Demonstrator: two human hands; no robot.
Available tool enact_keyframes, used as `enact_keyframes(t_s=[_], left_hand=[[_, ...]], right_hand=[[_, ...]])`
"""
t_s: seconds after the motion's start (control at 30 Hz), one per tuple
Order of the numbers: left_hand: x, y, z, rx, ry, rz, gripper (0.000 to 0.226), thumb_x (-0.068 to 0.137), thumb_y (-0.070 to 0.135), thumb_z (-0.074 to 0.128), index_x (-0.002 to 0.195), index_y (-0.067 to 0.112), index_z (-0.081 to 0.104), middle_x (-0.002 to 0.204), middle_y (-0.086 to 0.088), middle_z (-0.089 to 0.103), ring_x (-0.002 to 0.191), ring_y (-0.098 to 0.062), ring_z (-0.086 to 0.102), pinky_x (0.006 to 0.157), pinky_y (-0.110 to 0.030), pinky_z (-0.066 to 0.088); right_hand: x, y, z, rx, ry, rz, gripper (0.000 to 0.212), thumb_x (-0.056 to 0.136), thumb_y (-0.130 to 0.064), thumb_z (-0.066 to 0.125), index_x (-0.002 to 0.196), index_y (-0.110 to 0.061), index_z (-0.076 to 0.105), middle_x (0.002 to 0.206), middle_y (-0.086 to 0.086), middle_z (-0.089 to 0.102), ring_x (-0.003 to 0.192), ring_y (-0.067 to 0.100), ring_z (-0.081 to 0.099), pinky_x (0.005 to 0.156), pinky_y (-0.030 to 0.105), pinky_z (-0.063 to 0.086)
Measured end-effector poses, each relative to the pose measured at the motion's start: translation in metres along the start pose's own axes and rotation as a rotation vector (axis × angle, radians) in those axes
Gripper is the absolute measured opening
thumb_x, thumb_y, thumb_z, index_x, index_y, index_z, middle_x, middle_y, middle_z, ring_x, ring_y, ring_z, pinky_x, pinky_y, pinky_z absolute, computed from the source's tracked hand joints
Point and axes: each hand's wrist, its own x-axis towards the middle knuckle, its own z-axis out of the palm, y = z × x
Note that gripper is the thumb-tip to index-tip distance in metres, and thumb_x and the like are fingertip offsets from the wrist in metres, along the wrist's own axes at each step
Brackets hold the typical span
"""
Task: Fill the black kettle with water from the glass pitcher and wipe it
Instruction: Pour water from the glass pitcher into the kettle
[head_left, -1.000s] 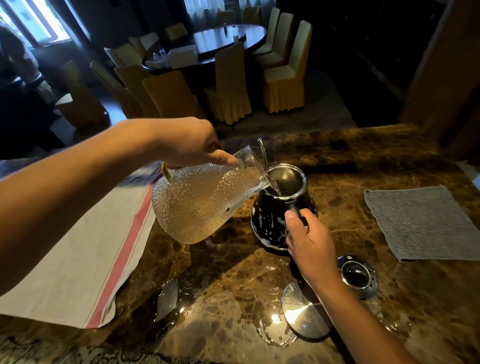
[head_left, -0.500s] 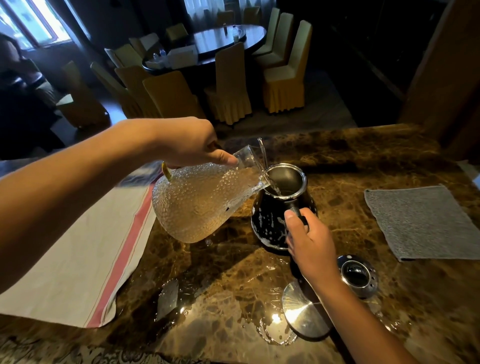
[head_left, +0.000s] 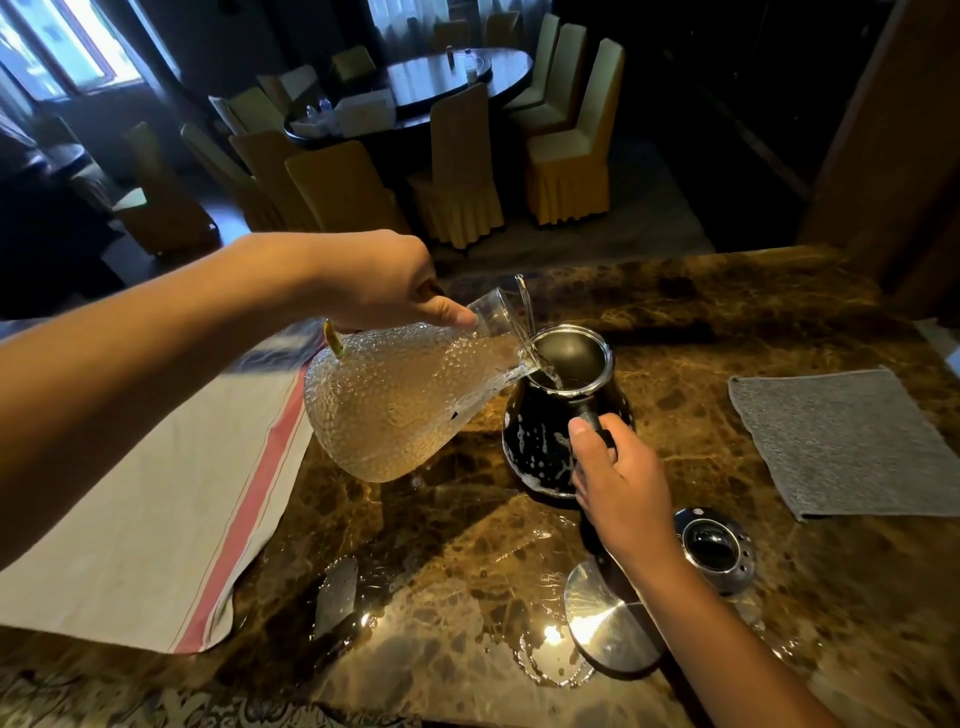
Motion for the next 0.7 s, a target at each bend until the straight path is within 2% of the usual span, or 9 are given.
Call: enact_keyframes(t_s=[0.13, 0.23, 0.33, 0.4, 0.5, 0.57, 0.63, 0.7], left_hand=[[-0.0002, 0.0005, 0.0006, 0.004, 0.000, 0.015, 0.073, 0.070, 0.080, 0.042, 0.076, 0.008, 0.059, 0.064, -0.005, 0.051, 0.057, -0.020, 0.045, 0.053, -0.031, 0.036], [-0.0007, 0.0013, -0.0012, 0.017, 0.014, 0.019, 0.074, 0.071, 0.080, 0.041, 0.076, 0.008, 0.059, 0.064, -0.004, 0.051, 0.057, -0.020, 0.044, 0.054, -0.032, 0.036], [-0.0005, 0.0017, -0.0017, 0.018, 0.043, 0.031, 0.078, 0.072, 0.082, 0.039, 0.073, 0.007, 0.058, 0.061, -0.004, 0.047, 0.055, -0.020, 0.041, 0.053, -0.032, 0.034], [-0.0011, 0.0027, -0.0005, 0.027, 0.067, 0.032, 0.078, 0.072, 0.083, 0.037, 0.071, 0.007, 0.057, 0.060, -0.004, 0.045, 0.054, -0.020, 0.040, 0.053, -0.032, 0.034], [-0.0016, 0.0049, 0.0006, 0.036, 0.065, 0.023, 0.081, 0.069, 0.084, 0.034, 0.073, 0.007, 0.058, 0.061, -0.004, 0.048, 0.054, -0.021, 0.042, 0.053, -0.032, 0.035], [-0.0024, 0.0053, 0.0007, 0.038, 0.060, 0.015, 0.079, 0.070, 0.083, 0.035, 0.073, 0.007, 0.058, 0.061, -0.004, 0.047, 0.054, -0.020, 0.041, 0.052, -0.031, 0.034], [-0.0021, 0.0047, 0.0010, 0.042, 0.069, 0.013, 0.079, 0.072, 0.082, 0.035, 0.073, 0.006, 0.058, 0.061, -0.004, 0.047, 0.054, -0.020, 0.041, 0.051, -0.031, 0.034], [-0.0014, 0.0039, 0.0020, 0.056, 0.085, 0.015, 0.083, 0.073, 0.083, 0.034, 0.076, 0.005, 0.060, 0.061, -0.005, 0.048, 0.054, -0.021, 0.042, 0.051, -0.031, 0.035]], right_hand=[[-0.0004, -0.0014, 0.0000, 0.002, -0.007, -0.003, 0.063, 0.090, -0.064, 0.053, 0.088, 0.000, 0.052, 0.076, 0.034, 0.052, 0.063, 0.030, 0.049, 0.056, 0.057, 0.044], [-0.0009, -0.0017, 0.0001, 0.018, -0.012, -0.010, 0.065, 0.090, -0.064, 0.053, 0.087, 0.000, 0.051, 0.075, 0.034, 0.049, 0.063, 0.026, 0.046, 0.057, 0.048, 0.040], [-0.0005, -0.0009, 0.0005, 0.020, -0.012, -0.009, 0.064, 0.090, -0.064, 0.054, 0.087, 0.000, 0.051, 0.077, 0.035, 0.051, 0.065, 0.027, 0.048, 0.057, 0.054, 0.043], [-0.0005, -0.0016, 0.0011, 0.027, -0.007, -0.008, 0.064, 0.090, -0.065, 0.054, 0.085, -0.001, 0.049, 0.075, 0.034, 0.048, 0.063, 0.026, 0.046, 0.056, 0.052, 0.039], [-0.0017, -0.0034, -0.0001, -0.014, -0.001, -0.038, 0.066, 0.090, -0.065, 0.051, 0.086, 0.002, 0.050, 0.076, 0.034, 0.051, 0.060, 0.037, 0.047, 0.056, 0.056, 0.042], [-0.0030, -0.0048, -0.0010, -0.040, 0.005, -0.054, 0.068, 0.090, -0.065, 0.049, 0.089, 0.003, 0.053, 0.080, 0.034, 0.056, 0.070, 0.050, 0.054, 0.060, 0.059, 0.046], [-0.0033, -0.0049, -0.0016, -0.052, 0.013, -0.059, 0.069, 0.090, -0.065, 0.048, 0.091, 0.004, 0.055, 0.083, 0.034, 0.058, 0.078, 0.053, 0.056, 0.063, 0.059, 0.048], [-0.0023, -0.0038, -0.0014, -0.042, 0.013, -0.052, 0.067, 0.090, -0.064, 0.050, 0.090, 0.002, 0.054, 0.082, 0.034, 0.057, 0.073, 0.051, 0.055, 0.062, 0.059, 0.047]])
